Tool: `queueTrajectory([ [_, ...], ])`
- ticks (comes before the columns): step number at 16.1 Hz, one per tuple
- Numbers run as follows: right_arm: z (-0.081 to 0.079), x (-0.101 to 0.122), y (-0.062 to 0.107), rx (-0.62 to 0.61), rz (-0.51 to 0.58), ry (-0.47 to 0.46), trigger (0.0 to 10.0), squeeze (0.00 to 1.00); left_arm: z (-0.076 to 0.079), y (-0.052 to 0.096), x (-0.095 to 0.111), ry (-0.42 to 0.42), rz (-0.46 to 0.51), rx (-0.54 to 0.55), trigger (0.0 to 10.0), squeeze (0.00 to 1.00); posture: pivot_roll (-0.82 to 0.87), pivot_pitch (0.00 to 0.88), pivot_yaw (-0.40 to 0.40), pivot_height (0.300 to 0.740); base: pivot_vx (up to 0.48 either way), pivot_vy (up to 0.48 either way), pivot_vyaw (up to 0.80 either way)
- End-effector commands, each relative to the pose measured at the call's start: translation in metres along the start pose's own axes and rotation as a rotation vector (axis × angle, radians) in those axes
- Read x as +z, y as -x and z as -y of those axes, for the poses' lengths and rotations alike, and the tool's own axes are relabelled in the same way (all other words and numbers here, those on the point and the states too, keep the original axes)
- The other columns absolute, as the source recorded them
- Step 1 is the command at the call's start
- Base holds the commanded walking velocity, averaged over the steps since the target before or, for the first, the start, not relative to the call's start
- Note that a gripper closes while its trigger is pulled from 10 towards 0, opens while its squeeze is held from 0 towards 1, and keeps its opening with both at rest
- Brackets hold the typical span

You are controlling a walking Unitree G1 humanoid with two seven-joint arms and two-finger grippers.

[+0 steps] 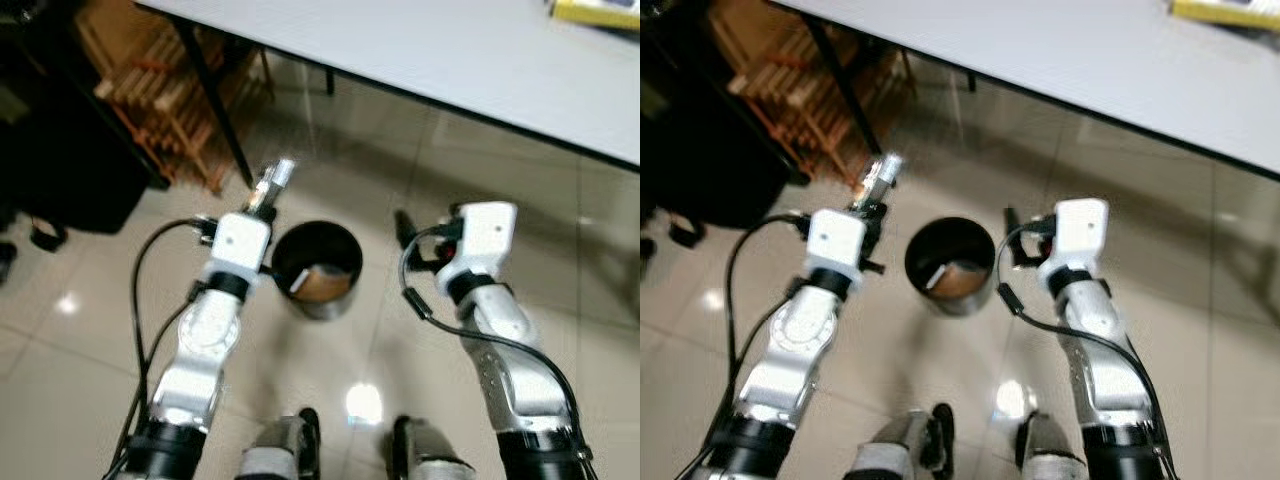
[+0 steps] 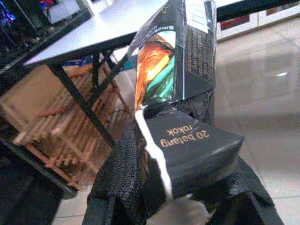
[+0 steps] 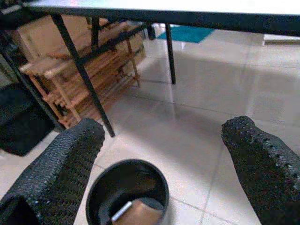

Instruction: Picking trash to rubbish bin

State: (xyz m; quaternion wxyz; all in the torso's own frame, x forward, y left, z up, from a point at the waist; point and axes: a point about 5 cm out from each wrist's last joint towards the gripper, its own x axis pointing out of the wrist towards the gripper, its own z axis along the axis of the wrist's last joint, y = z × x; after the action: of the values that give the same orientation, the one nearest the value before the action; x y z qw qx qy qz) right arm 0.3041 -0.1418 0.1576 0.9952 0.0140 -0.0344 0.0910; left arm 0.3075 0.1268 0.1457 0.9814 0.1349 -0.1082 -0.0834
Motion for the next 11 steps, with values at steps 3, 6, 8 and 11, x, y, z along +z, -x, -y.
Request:
queueTrajectory([
  [3,0.0033,-0.0068,0.0044,-0.008,-0.026,-0.001,10.0,0.00,0.0058,0.0022,-0.0039,0.000,-0.022,-0.017,10.0,0.00,0.08,0.313,0.125,0.740,0.279,0.000,-0.33],
  [6,0.0018,-0.0067,0.0040,-0.001,-0.022,-0.002,10.0,0.00,0.0061,0.0015,-0.0039,-0.001,-0.024,-0.016,10.0,0.00,0.08,0.308,0.125,0.740,0.280,0.000,0.00],
  [8,0.0030,-0.0052,0.0031,-0.003,-0.015,-0.005,10.0,0.00,0.0066,0.0011,-0.0040,-0.002,-0.024,-0.018,10.0,0.00,0.08,0.307,0.125,0.740,0.279,0.000,0.00],
  [11,0.0040,-0.0054,0.0030,-0.007,-0.012,-0.004,10.0,0.00,0.0072,0.0005,-0.0047,-0.007,-0.025,-0.025,10.0,0.00,0.08,0.292,0.129,0.740,0.279,0.000,0.00],
])
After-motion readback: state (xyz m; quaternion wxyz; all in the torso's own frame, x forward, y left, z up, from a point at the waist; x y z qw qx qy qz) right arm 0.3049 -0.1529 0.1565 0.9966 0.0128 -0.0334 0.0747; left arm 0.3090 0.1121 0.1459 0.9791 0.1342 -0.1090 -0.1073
